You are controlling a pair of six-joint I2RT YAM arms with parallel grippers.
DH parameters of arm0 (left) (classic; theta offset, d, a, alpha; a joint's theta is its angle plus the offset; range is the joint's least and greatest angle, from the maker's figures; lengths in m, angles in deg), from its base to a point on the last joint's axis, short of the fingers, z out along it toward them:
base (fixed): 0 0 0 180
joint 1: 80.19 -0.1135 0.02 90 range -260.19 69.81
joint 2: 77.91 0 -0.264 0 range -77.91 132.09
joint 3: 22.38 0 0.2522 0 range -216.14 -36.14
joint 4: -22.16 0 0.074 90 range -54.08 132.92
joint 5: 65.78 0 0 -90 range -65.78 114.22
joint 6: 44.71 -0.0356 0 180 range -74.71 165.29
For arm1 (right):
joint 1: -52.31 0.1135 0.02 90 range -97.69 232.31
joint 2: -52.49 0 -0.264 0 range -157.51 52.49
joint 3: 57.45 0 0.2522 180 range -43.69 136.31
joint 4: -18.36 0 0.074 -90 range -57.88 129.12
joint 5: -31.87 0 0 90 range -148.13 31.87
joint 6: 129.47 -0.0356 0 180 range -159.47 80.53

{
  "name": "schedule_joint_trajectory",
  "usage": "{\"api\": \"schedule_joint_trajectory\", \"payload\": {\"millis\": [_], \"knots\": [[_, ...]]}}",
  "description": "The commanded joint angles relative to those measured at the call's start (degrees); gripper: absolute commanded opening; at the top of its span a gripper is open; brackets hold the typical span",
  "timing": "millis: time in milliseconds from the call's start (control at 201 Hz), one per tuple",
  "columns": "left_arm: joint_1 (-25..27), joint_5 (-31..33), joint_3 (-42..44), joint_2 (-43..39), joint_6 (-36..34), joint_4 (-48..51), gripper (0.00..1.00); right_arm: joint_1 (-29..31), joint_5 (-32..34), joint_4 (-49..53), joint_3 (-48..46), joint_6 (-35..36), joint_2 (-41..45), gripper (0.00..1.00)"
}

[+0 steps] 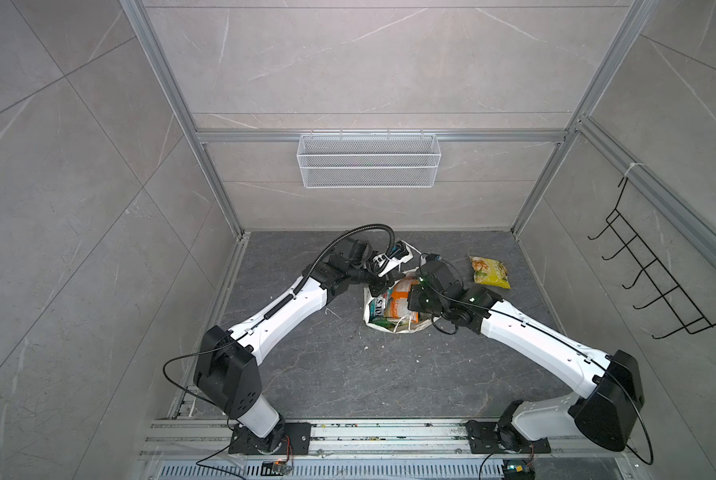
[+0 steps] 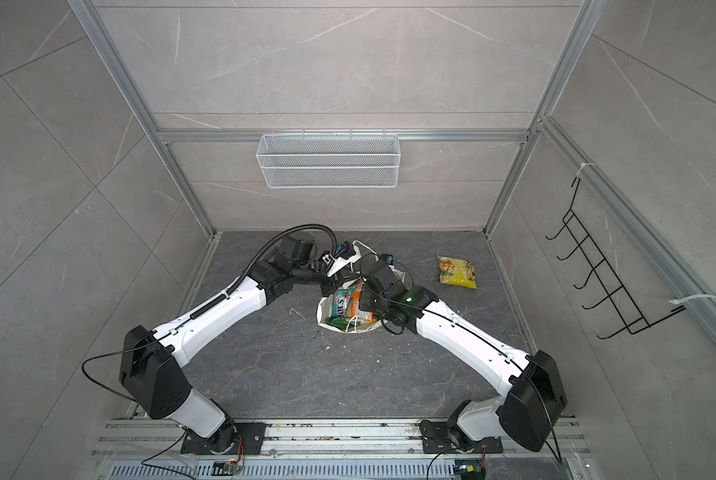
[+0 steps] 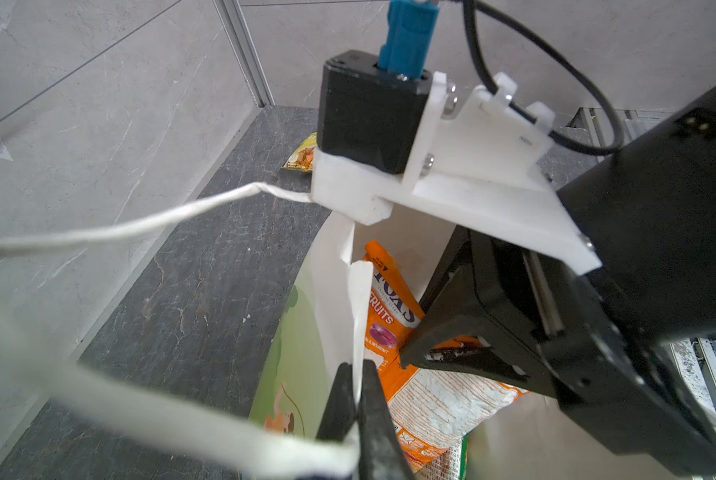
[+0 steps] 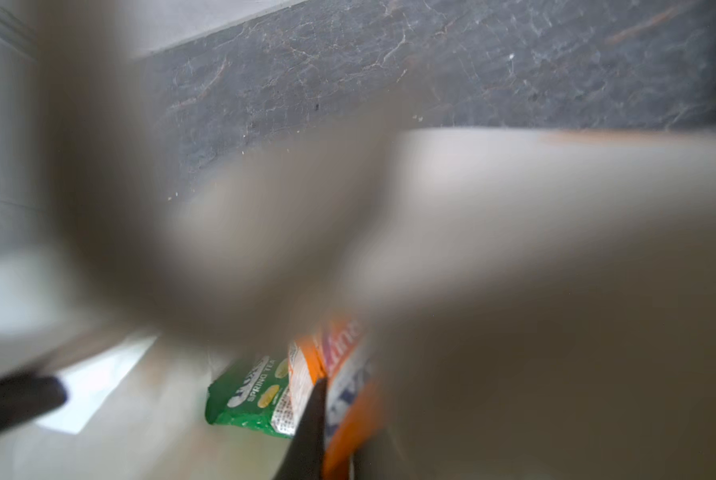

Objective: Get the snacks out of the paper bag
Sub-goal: 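Hold the orange candy bag with the right gripper and pull it upward, then lift the orange candy bag out and carry it away from the bag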

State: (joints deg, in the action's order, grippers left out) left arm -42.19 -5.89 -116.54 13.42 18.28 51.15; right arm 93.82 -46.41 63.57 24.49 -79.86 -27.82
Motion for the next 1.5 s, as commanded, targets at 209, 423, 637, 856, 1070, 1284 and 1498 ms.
{"api": "schedule_joint_trajectory", "payload": {"millis": [209,423,637,856,1070,1284,1498], "knots": [[1.0,-1.7,-1.3,-1.7,0.5,-5.2,0.00,-0.1,-2.3,-3.7,0.5,4.7,3.5,0.00],[1.0,5.4,-0.8,-2.9,-0.4,-5.5,0.00,0.0,-0.6,-5.2,-0.1,8.2,8.2,0.00],[0.4,14.8,-0.9,-3.9,-4.6,-4.4,0.00,0.0,-4.1,-7.6,1.9,11.8,8.5,0.00],[-3.9,15.9,-2.9,-3.4,-5.8,-4.4,0.00,0.0,-7.4,-13.8,5.9,12.0,4.2,0.00],[-8.4,15.4,-8.5,-0.7,-6.3,-3.1,0.00,-0.1,-7.4,-12.7,16.8,13.9,-2.7,0.00],[-8.6,12.7,-9.4,-1.2,-6.3,-2.0,0.00,-0.1,-5.6,-10.7,20.9,17.0,-1.7,0.00],[-8.4,9.3,-4.5,-3.9,-4.2,-2.0,0.00,-0.2,-7.8,-9.6,17.7,21.9,4.1,0.00]]}}
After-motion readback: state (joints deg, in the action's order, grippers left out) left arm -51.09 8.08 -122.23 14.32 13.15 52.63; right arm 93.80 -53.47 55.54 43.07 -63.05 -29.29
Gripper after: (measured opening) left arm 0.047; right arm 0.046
